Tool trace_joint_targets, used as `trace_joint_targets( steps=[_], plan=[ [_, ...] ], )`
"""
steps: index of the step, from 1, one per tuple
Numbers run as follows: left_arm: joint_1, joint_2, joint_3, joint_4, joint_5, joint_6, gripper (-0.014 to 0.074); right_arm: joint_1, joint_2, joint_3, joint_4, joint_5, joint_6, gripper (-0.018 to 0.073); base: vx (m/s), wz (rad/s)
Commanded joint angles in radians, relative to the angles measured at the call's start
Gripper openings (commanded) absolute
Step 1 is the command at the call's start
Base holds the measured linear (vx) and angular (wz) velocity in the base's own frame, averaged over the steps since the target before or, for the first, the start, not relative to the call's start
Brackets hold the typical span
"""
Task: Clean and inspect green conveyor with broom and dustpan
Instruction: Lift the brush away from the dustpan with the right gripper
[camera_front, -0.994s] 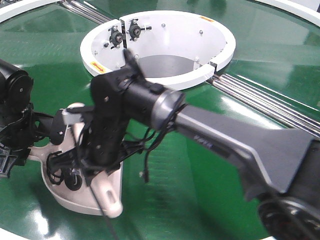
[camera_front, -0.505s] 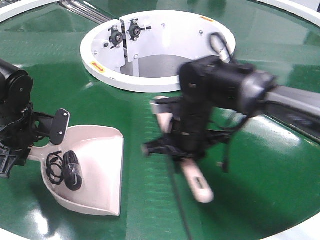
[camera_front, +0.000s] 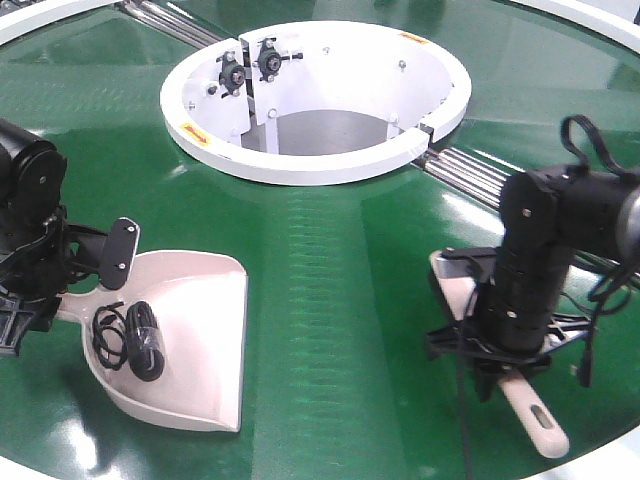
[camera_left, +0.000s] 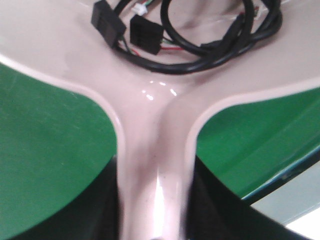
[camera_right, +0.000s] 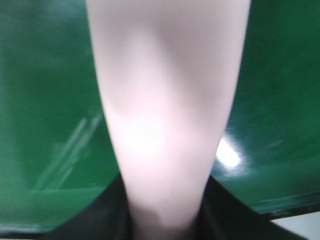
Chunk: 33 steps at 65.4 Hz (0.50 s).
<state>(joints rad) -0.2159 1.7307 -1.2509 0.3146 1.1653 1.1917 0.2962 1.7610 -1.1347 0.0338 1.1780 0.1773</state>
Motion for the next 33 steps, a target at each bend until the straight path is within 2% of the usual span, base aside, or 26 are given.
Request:
trace_joint_targets(
  steps=[1, 33],
  plan=[
    [-0.007, -0.055, -0.026, 0.003, -0.001, -0.012, 0.0056, -0.033, -0.050, -0.008, -0.019, -0.041, -0.026, -0.0001, 0.00, 0.00],
    [-0.007, -0.055, -0.026, 0.003, -0.001, -0.012, 0.0056, -0.036, -0.050, -0.008, -0.027, -0.060, -0.021, -0.0001, 0.00, 0.00]
  ],
)
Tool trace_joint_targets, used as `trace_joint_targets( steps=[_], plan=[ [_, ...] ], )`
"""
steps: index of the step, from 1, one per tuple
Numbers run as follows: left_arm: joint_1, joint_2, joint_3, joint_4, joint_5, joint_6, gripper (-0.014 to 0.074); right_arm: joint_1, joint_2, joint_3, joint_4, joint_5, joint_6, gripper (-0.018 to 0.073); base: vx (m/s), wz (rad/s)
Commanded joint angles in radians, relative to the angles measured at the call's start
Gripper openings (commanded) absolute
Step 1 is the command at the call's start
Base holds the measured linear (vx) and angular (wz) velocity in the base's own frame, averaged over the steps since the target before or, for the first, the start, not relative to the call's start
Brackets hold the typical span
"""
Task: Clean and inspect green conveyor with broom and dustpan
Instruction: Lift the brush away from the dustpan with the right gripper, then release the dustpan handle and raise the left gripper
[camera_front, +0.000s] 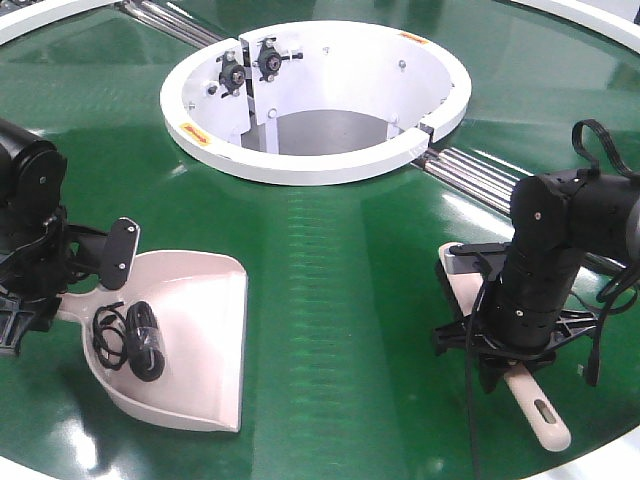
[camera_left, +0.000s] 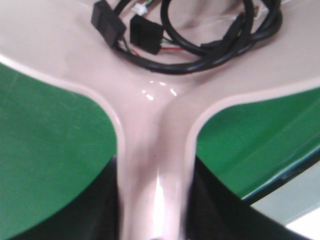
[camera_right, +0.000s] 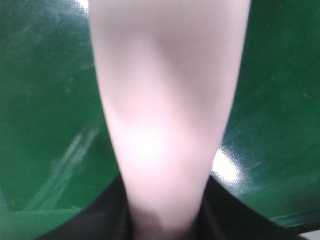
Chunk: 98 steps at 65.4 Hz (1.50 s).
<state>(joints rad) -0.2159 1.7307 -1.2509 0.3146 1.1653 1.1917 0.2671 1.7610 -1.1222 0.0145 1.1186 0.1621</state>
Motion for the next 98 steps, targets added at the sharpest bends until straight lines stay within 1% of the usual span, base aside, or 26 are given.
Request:
trace_joint_targets(
  steps=[1, 65, 73, 77, 83, 91, 98],
  plan=[
    [-0.007, -0.055, -0.026, 0.003, -0.001, -0.012, 0.0056, -0.007, -0.050, -0.021, -0.008, 0.000, -0.006, -0.0001, 0.00, 0.00],
    [-0.007, -0.055, -0.026, 0.003, -0.001, -0.012, 0.0056, -0.007, -0.050, -0.021, -0.008, -0.001, -0.006, -0.0001, 0.00, 0.00],
    [-0.007, -0.054, -0.026, 0.003, -0.027, -0.012, 0.0056, -0.007, -0.050, -0.021, -0.008, -0.001, -0.006, -0.0001, 0.00, 0.00],
    [-0.007, -0.053, -0.026, 0.003, -0.062, -0.012, 0.0056, -0.007, -0.050, -0.021, -0.008, -0.001, -0.006, -0.0001, 0.00, 0.00],
    [-0.007, -0.053, -0.026, 0.002, -0.072, -0.012, 0.0056, -0.007, -0.050, -0.021, -0.008, -0.001, -0.006, -0.0001, 0.00, 0.00],
    [-0.007, -0.053, -0.026, 0.007, -0.072, -0.012, 0.0064, -0.007, -0.050, -0.021, -0.008, -0.001, -0.006, -0.0001, 0.00, 0.00],
    [-0.007, -0.053, -0.026, 0.010, -0.057, -0.012, 0.0101, -0.007, -0.050, -0.021, -0.008, -0.001, -0.006, -0.0001, 0.00, 0.00]
  ],
)
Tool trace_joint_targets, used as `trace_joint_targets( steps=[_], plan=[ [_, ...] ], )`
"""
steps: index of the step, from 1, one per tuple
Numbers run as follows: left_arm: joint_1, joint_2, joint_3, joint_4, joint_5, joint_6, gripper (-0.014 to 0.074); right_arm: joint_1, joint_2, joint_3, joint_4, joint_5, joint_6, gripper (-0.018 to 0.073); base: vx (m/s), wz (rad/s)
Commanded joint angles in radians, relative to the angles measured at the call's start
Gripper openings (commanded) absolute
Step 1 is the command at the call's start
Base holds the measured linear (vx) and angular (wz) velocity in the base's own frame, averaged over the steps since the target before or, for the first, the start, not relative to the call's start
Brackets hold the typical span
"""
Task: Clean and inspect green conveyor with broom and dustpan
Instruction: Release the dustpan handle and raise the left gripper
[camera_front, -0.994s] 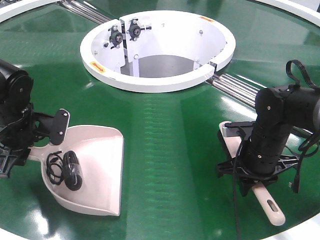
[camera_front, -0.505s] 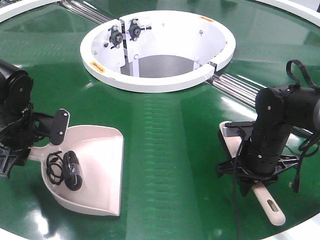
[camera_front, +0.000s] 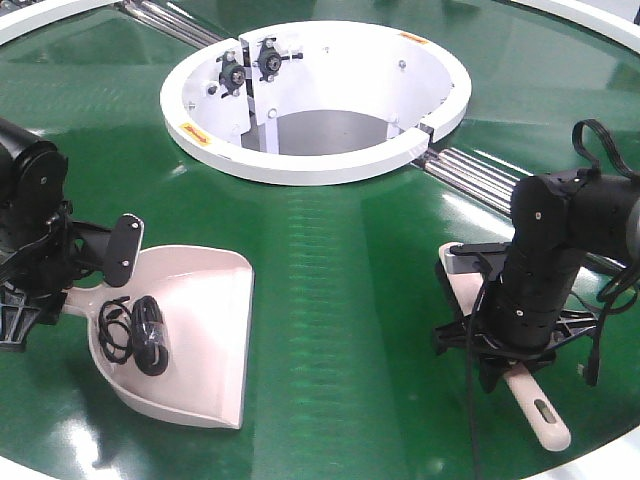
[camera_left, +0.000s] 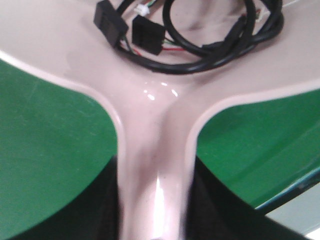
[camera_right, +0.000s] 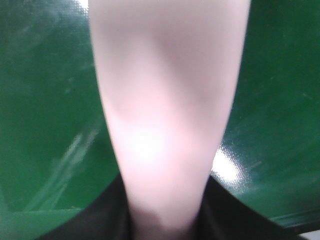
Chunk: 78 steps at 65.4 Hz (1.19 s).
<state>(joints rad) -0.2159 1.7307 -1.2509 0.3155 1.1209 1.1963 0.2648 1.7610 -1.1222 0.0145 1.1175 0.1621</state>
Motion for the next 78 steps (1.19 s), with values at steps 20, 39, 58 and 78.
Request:
trace_joint_targets(
  steps=[20, 39, 58, 78],
  plan=[
    [-0.007, -0.053, -0.026, 0.001, -0.004, -0.033, 0.0384, -0.005, -0.050, -0.021, -0.008, 0.000, -0.006, -0.0001, 0.00, 0.00],
    [-0.007, -0.117, -0.026, -0.027, 0.011, -0.160, 0.0575, -0.005, -0.050, -0.021, -0.008, 0.000, -0.006, -0.0001, 0.00, 0.00],
    [-0.007, -0.250, -0.026, -0.187, 0.022, -0.200, 0.0575, -0.005, -0.050, -0.021, -0.008, 0.000, -0.006, -0.0001, 0.00, 0.00],
    [-0.007, -0.283, -0.026, -0.217, 0.022, -0.200, 0.0575, -0.005, -0.050, -0.021, -0.008, 0.000, -0.006, -0.0001, 0.00, 0.00]
  ],
)
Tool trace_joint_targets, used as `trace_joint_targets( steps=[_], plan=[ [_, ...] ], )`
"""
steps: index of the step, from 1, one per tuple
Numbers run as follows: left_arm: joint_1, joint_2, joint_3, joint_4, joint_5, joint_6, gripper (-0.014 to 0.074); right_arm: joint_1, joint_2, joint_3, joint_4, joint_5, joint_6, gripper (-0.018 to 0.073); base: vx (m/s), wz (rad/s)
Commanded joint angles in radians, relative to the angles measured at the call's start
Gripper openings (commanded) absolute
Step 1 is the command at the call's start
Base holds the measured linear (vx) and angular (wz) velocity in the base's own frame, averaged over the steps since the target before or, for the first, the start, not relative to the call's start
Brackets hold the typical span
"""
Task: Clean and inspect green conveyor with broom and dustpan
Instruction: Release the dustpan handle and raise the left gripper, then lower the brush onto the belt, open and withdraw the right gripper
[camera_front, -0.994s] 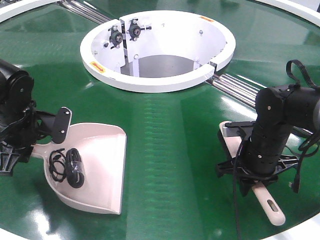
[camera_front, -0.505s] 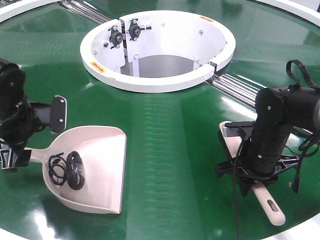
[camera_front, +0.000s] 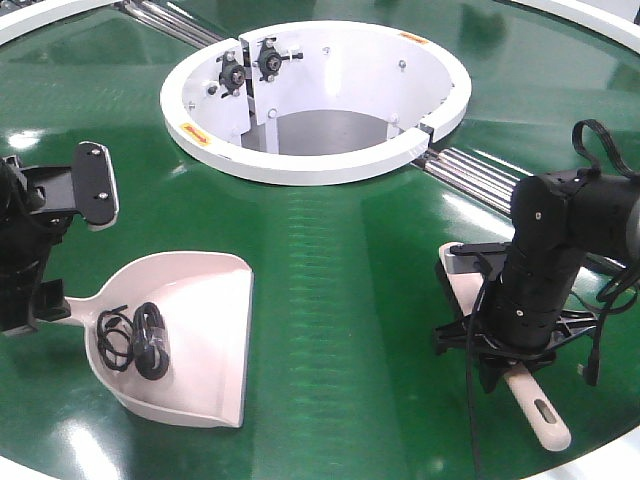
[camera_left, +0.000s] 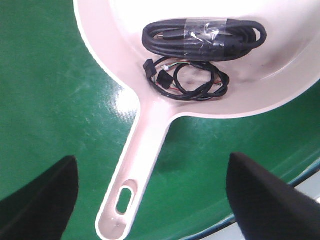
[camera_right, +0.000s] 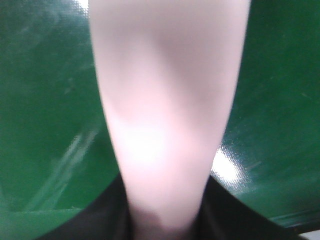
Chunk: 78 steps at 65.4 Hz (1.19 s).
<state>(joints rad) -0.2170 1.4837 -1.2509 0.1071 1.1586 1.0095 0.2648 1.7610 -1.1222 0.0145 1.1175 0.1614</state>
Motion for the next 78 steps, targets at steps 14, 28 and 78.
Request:
trace_joint_targets(
  steps=[14, 28, 78],
  plan=[
    [-0.006, -0.036, -0.026, -0.008, -0.016, -0.013, 0.0575, -0.005, -0.050, -0.021, -0.008, 0.000, -0.005, -0.0001, 0.00, 0.00],
    [-0.006, -0.036, -0.026, -0.008, -0.016, -0.013, 0.0575, -0.005, -0.050, -0.021, -0.008, 0.000, -0.005, -0.0001, 0.00, 0.00],
    [-0.006, -0.036, -0.026, -0.008, -0.016, -0.013, 0.0575, -0.005, -0.050, -0.024, -0.049, 0.002, 0.028, 0.0053, 0.00, 0.00]
  ],
)
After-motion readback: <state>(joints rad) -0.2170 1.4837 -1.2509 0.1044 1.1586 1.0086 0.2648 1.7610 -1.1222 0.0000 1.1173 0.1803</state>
